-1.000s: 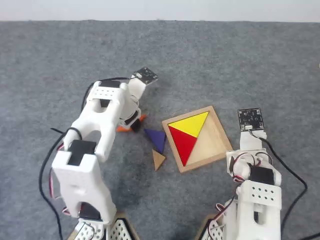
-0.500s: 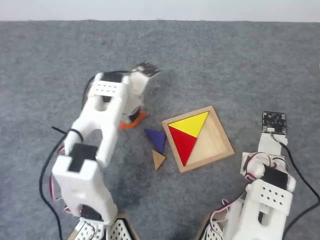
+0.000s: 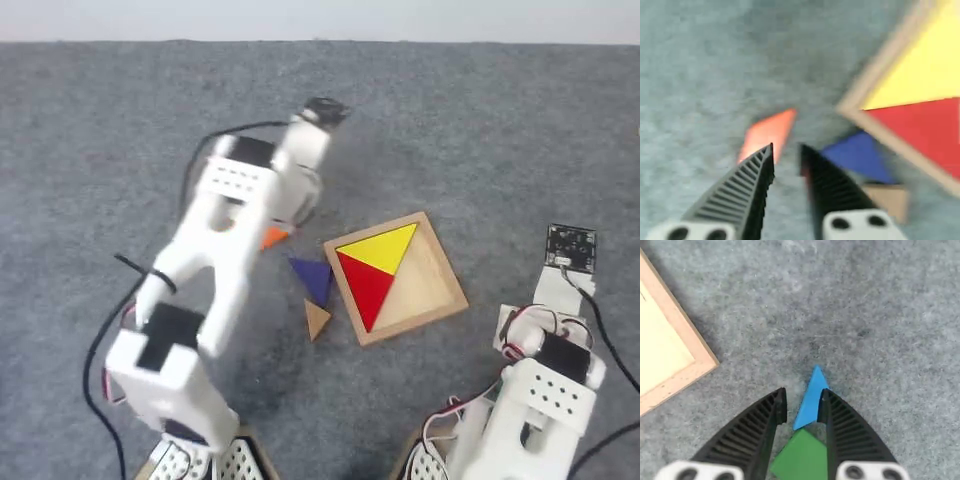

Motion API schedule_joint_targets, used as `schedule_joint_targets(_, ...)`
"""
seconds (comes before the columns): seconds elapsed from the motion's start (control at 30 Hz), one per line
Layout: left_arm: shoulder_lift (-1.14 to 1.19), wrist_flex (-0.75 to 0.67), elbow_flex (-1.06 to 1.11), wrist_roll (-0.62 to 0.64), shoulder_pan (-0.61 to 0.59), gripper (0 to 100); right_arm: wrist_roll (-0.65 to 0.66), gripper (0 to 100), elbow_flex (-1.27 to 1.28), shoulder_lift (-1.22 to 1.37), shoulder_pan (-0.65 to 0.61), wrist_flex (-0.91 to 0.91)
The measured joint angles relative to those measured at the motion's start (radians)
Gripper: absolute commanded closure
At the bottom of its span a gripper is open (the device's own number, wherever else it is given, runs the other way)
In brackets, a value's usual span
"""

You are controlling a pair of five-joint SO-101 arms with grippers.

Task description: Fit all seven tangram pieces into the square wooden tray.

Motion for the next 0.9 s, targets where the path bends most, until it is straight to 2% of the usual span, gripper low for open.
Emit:
schedule_joint_targets(0.13, 0.1, -0.002, -0.048, -0.146, -0.092, 79, 0.0, 88.3, 0.0, 0.0, -0.002, 0.0)
schedule_joint_targets(0.27, 0.176, -0.002, -0.069, -0.239, -0.106, 79, 0.0, 88.3, 0.0, 0.0, -0.018, 0.0)
schedule_joint_targets(0.73, 0.334, -0.043, -0.089, -0.299, -0.12, 80, 0.0, 88.3, 0.0, 0.0, -0.02, 0.0)
schedule_joint_targets(0.9, 0.348, -0.029, -0.1, -0.295, -0.117, 89, 0.0, 88.3, 0.0, 0.0, -0.02, 0.0)
